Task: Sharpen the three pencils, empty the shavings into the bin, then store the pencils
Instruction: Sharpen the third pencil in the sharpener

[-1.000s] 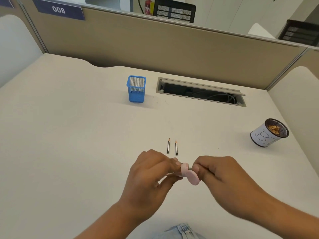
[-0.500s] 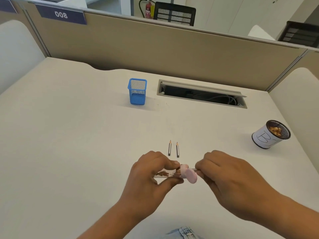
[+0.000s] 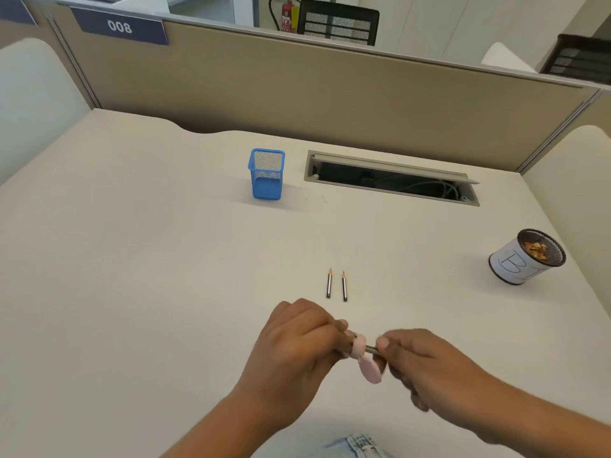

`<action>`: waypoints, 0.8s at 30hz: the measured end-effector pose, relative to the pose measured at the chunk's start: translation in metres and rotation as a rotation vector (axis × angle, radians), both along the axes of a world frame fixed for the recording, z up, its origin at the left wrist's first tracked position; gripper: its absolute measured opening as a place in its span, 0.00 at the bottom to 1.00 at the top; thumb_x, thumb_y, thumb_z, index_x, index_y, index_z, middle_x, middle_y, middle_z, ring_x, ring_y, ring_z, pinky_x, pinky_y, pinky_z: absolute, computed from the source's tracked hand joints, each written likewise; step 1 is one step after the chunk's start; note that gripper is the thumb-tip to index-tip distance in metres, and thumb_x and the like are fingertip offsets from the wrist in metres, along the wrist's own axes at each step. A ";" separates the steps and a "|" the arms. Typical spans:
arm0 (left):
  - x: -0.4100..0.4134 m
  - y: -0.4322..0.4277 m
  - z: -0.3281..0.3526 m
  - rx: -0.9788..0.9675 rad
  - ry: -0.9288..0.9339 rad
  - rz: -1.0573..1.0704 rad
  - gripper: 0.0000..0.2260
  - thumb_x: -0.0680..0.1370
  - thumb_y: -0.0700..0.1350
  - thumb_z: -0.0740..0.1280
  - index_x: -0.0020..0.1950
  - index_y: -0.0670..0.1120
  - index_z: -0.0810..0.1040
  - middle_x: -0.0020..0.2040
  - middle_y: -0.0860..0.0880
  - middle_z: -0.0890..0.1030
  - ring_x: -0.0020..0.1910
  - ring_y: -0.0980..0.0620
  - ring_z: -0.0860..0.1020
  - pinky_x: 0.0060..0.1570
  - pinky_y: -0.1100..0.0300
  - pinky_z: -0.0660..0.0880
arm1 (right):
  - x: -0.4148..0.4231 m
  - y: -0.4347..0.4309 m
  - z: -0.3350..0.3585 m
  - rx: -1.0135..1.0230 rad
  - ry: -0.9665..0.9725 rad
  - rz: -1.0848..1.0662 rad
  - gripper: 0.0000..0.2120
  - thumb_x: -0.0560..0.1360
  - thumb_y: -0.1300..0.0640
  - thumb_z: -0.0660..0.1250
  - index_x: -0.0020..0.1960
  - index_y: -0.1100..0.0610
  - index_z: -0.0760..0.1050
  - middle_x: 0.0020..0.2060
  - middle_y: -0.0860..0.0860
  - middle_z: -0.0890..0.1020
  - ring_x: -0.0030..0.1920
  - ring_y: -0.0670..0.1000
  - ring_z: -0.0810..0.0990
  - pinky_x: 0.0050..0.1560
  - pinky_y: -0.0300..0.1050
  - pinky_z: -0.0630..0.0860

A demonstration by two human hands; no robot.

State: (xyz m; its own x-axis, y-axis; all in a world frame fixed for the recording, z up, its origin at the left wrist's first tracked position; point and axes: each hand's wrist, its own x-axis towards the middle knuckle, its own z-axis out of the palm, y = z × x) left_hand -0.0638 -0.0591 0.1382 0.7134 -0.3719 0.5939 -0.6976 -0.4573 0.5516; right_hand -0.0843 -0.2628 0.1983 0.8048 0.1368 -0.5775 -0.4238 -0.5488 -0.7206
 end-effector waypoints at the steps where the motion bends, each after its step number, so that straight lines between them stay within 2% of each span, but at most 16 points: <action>1: 0.000 0.001 0.002 -0.044 0.059 0.016 0.09 0.72 0.44 0.76 0.45 0.52 0.77 0.44 0.56 0.82 0.45 0.52 0.81 0.40 0.50 0.73 | 0.001 -0.002 0.001 -0.177 -0.207 0.150 0.22 0.79 0.36 0.54 0.41 0.50 0.76 0.27 0.42 0.72 0.28 0.44 0.66 0.32 0.38 0.65; 2: 0.000 0.001 0.003 -0.092 0.121 0.034 0.11 0.70 0.44 0.77 0.45 0.53 0.77 0.44 0.57 0.81 0.46 0.53 0.82 0.41 0.50 0.74 | 0.001 -0.005 0.003 -0.331 -0.396 0.299 0.21 0.78 0.32 0.52 0.44 0.47 0.74 0.31 0.40 0.74 0.31 0.44 0.69 0.33 0.38 0.66; 3: 0.000 0.002 0.005 -0.140 0.183 0.047 0.12 0.69 0.44 0.78 0.45 0.54 0.77 0.44 0.59 0.81 0.47 0.53 0.82 0.42 0.50 0.75 | 0.002 -0.007 0.006 -0.481 -0.575 0.430 0.18 0.79 0.34 0.52 0.46 0.44 0.73 0.34 0.40 0.75 0.34 0.45 0.71 0.33 0.38 0.68; 4: 0.000 0.002 0.007 -0.185 0.249 0.054 0.12 0.68 0.45 0.78 0.45 0.54 0.78 0.43 0.60 0.81 0.47 0.53 0.82 0.43 0.52 0.76 | 0.003 -0.009 0.008 -0.589 -0.744 0.533 0.13 0.80 0.39 0.55 0.48 0.44 0.73 0.35 0.41 0.75 0.35 0.46 0.72 0.32 0.38 0.69; 5: 0.000 0.003 0.008 -0.223 0.314 0.055 0.11 0.68 0.46 0.78 0.45 0.54 0.79 0.43 0.60 0.81 0.47 0.54 0.82 0.42 0.56 0.76 | 0.004 -0.010 0.010 -0.657 -0.878 0.610 0.11 0.80 0.45 0.57 0.48 0.48 0.75 0.36 0.43 0.76 0.34 0.48 0.73 0.29 0.43 0.70; 7: 0.000 0.003 0.009 -0.267 0.408 0.049 0.11 0.67 0.47 0.79 0.44 0.54 0.79 0.44 0.59 0.82 0.46 0.54 0.81 0.39 0.67 0.72 | 0.008 -0.010 0.009 -0.707 -1.035 0.678 0.13 0.79 0.51 0.59 0.42 0.55 0.78 0.33 0.49 0.76 0.31 0.54 0.72 0.24 0.49 0.68; 9: 0.000 0.003 0.010 -0.274 0.405 0.040 0.12 0.67 0.46 0.79 0.44 0.54 0.79 0.44 0.58 0.82 0.46 0.54 0.82 0.38 0.70 0.72 | 0.010 -0.007 0.009 -0.709 -1.059 0.668 0.14 0.79 0.52 0.58 0.39 0.56 0.76 0.31 0.49 0.75 0.29 0.54 0.70 0.24 0.48 0.66; 12: 0.000 -0.001 0.009 -0.227 0.259 0.046 0.12 0.68 0.43 0.78 0.44 0.53 0.77 0.44 0.58 0.80 0.47 0.53 0.83 0.41 0.55 0.78 | 0.007 -0.003 0.009 -0.620 -0.914 0.541 0.15 0.79 0.49 0.56 0.37 0.52 0.73 0.28 0.45 0.73 0.29 0.51 0.69 0.26 0.46 0.66; 15: -0.001 -0.005 0.001 -0.137 0.067 0.083 0.11 0.71 0.41 0.77 0.46 0.51 0.77 0.42 0.56 0.79 0.44 0.52 0.81 0.40 0.50 0.76 | 0.010 0.002 0.001 -0.450 -0.569 0.341 0.19 0.80 0.44 0.56 0.37 0.54 0.72 0.26 0.46 0.71 0.28 0.47 0.67 0.29 0.40 0.64; 17: -0.003 -0.007 -0.006 -0.043 -0.056 0.079 0.08 0.74 0.39 0.75 0.45 0.49 0.79 0.41 0.53 0.81 0.42 0.50 0.78 0.38 0.50 0.73 | 0.012 0.002 -0.001 -0.131 -0.134 0.047 0.19 0.82 0.50 0.60 0.35 0.57 0.72 0.23 0.45 0.66 0.24 0.45 0.61 0.25 0.37 0.58; 18: -0.004 -0.008 -0.009 0.001 -0.106 0.077 0.07 0.75 0.38 0.74 0.45 0.48 0.79 0.41 0.52 0.81 0.41 0.49 0.77 0.37 0.50 0.72 | 0.014 0.002 -0.001 0.065 0.132 -0.108 0.19 0.82 0.53 0.61 0.33 0.56 0.72 0.24 0.45 0.63 0.24 0.46 0.58 0.24 0.36 0.56; 19: -0.005 -0.008 -0.012 0.028 -0.133 0.076 0.06 0.76 0.38 0.74 0.45 0.47 0.80 0.41 0.51 0.82 0.41 0.48 0.77 0.37 0.50 0.71 | 0.014 0.001 -0.001 0.215 0.319 -0.214 0.19 0.82 0.54 0.61 0.33 0.56 0.72 0.25 0.46 0.61 0.25 0.46 0.55 0.23 0.36 0.54; 21: -0.004 -0.008 -0.013 0.022 -0.112 0.071 0.05 0.76 0.39 0.74 0.44 0.47 0.81 0.42 0.52 0.82 0.42 0.49 0.78 0.38 0.51 0.71 | 0.013 -0.002 -0.001 0.292 0.388 -0.227 0.19 0.83 0.53 0.60 0.33 0.54 0.72 0.27 0.47 0.59 0.26 0.47 0.53 0.24 0.37 0.54; 23: -0.002 -0.006 -0.008 -0.013 -0.048 0.066 0.06 0.75 0.41 0.75 0.44 0.49 0.80 0.42 0.53 0.81 0.45 0.51 0.79 0.40 0.51 0.72 | 0.013 -0.001 0.000 0.195 0.212 -0.102 0.20 0.83 0.51 0.59 0.33 0.51 0.73 0.26 0.47 0.62 0.26 0.47 0.57 0.26 0.38 0.57; 24: -0.001 -0.005 -0.005 -0.041 -0.006 0.068 0.07 0.73 0.42 0.75 0.45 0.51 0.79 0.43 0.55 0.81 0.47 0.54 0.80 0.41 0.52 0.73 | 0.013 0.000 0.001 0.062 0.056 0.003 0.20 0.83 0.47 0.59 0.33 0.50 0.73 0.26 0.45 0.65 0.26 0.46 0.60 0.28 0.39 0.59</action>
